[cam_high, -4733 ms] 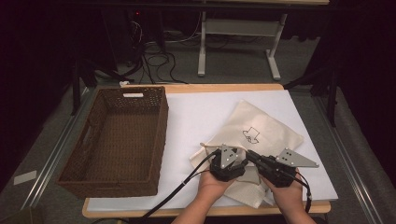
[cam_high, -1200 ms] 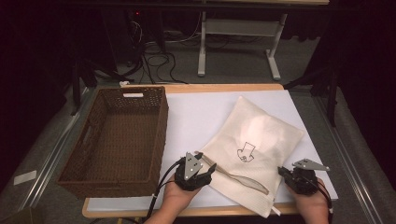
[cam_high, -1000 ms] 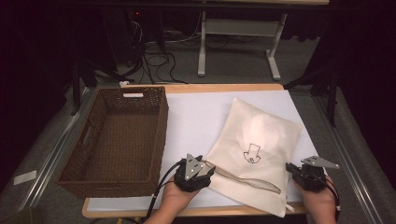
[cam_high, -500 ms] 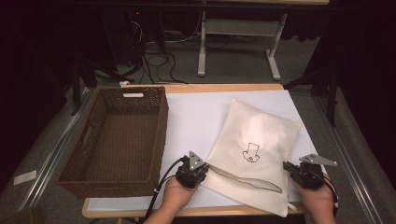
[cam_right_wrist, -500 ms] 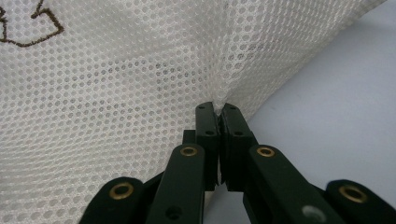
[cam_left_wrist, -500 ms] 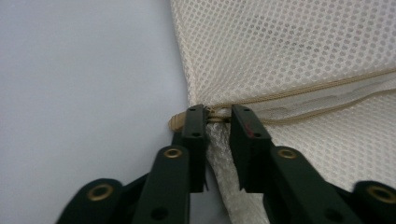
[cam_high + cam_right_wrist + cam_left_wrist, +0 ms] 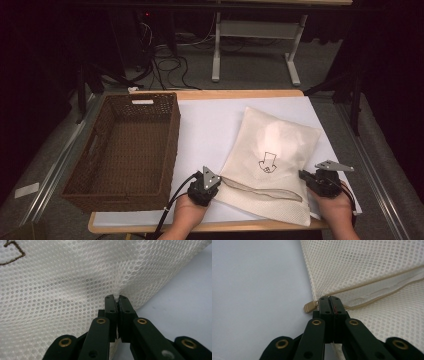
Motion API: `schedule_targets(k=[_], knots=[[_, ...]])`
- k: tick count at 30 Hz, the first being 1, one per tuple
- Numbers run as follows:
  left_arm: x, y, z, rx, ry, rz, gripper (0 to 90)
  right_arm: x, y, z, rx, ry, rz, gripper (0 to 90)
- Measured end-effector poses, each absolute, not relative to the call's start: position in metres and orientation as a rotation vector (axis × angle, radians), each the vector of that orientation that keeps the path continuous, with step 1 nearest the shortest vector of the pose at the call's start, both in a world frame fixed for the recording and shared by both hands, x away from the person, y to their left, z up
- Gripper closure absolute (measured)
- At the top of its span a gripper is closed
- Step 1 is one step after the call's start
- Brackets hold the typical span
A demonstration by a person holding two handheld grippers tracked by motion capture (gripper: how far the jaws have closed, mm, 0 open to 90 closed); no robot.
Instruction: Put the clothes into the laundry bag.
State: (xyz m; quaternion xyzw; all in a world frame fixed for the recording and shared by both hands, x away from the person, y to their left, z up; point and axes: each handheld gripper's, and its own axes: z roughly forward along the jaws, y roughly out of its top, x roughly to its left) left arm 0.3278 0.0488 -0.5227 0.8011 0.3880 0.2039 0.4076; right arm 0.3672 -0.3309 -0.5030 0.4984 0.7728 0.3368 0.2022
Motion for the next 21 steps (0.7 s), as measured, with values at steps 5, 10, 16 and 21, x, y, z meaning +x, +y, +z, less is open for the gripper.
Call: schedule_targets(k=[5,10,16,21], knots=[[0.318,0.056,-0.520,1.994,1.001,0.541,90.0,0.381,-0.322,-0.503,1.372,2.179,0.956,88.3],[0.306,0.068,-0.520,1.989,1.043,0.582,90.0,0.395,-0.305,-0.503,1.324,2.218,0.969,88.3],[0.285,0.079,-0.515,1.985,1.070,0.637,90.0,0.416,-0.275,-0.503,1.255,2.272,0.990,88.3],[0.273,0.077,-0.513,1.990,1.054,0.619,90.0,0.426,-0.263,-0.501,1.218,2.294,0.992,88.4]])
